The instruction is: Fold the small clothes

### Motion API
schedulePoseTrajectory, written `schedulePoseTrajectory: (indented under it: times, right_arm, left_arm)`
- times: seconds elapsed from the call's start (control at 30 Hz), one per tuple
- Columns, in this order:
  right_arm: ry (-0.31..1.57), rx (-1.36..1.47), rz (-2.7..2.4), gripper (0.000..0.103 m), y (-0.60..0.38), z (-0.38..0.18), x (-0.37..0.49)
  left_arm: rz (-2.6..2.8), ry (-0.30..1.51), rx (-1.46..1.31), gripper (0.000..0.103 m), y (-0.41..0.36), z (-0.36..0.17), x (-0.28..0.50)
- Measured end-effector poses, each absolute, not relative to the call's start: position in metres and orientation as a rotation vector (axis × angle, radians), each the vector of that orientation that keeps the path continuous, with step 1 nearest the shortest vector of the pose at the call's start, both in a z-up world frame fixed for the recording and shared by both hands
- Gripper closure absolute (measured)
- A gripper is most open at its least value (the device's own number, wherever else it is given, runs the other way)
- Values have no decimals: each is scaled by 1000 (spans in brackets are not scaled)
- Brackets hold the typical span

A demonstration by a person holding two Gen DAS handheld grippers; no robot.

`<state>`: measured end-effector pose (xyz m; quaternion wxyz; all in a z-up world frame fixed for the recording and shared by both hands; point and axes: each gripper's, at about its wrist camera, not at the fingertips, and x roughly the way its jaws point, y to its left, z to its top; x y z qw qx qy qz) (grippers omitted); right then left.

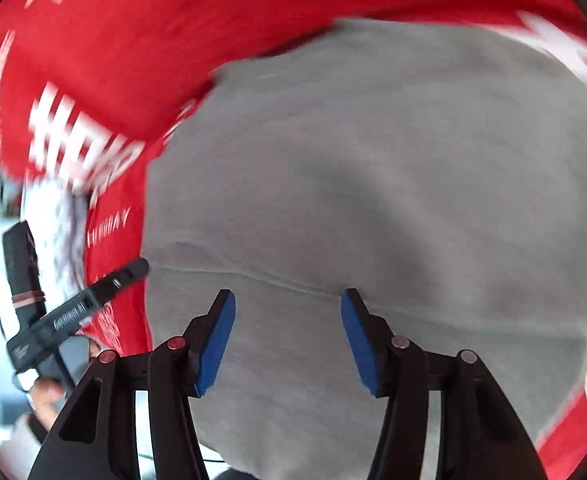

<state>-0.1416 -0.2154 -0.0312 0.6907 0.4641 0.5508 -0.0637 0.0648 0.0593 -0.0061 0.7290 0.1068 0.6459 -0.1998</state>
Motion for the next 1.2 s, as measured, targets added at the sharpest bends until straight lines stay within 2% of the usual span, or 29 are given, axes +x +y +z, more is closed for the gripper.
schedulePoseTrajectory:
  times: [0.2, 0.27, 0.3, 0.33, 0.37, 0.4, 0.5, 0.57, 0.6, 0.63, 0.77, 0.8, 0.9, 0.97, 1.0, 1.03, 1.2]
  right_arm:
    - [1105, 1296, -298, 39, -257, -42, -213]
    - [1014, 1384, -353, 39, -269, -43, -237]
    - [972, 1424, -381, 39, -273, -45, -245]
    - [928, 1468, -413, 39, -279, -47, -253]
    - [885, 1511, -441, 39, -284, -50, -261]
    - [853, 1544, -457, 39, -287, -53, -264]
    - [809, 1588, -487, 40, -301, -54, -267]
    - [833, 1510, -462, 61, -307, -45, -256]
    - [861, 1462, -451, 83, -308, -40, -250]
    - [894, 1411, -441, 90, -309, -36, -242]
    - [1026, 1278, -463, 90, -309, -43, -229]
    - [1055, 1270, -469, 93, -310, -48, -231]
    - [1097, 1285, -412, 82, -306, -44, -236]
    - [1098, 1233, -380, 66, -301, -29, -240]
    - [1077, 1222, -375, 52, -301, -22, -245]
    - [1045, 1219, -386, 44, -305, -15, -249]
    - [942, 1323, -506, 43, -347, -29, -258]
  left_arm:
    - [-573, 1537, 172, 2, 13, -36, 82]
    - [-568, 1546, 166, 26, 9, -38, 82]
    - [-563, 1538, 177, 46, 8, -36, 83]
    - [-584, 1531, 175, 73, 7, -33, 84]
    - [-607, 1536, 155, 86, 7, -30, 86]
    - [-640, 1546, 112, 91, 9, -27, 88]
    - [-661, 1503, 84, 91, 19, -13, 93]
    - [-666, 1485, 76, 91, 27, -7, 93]
    - [-665, 1482, 76, 91, 31, -5, 90]
    - [-659, 1481, 84, 91, 34, -6, 88]
    - [-618, 1506, 121, 91, 46, -26, 81]
    - [-589, 1501, 158, 91, 49, -31, 79]
    - [-560, 1475, 165, 91, 58, -26, 79]
    - [-503, 1437, 238, 91, 61, -17, 79]
    - [-493, 1427, 258, 91, 63, -13, 79]
    - [-489, 1421, 267, 91, 64, -10, 79]
    - [-497, 1412, 260, 91, 58, 2, 81]
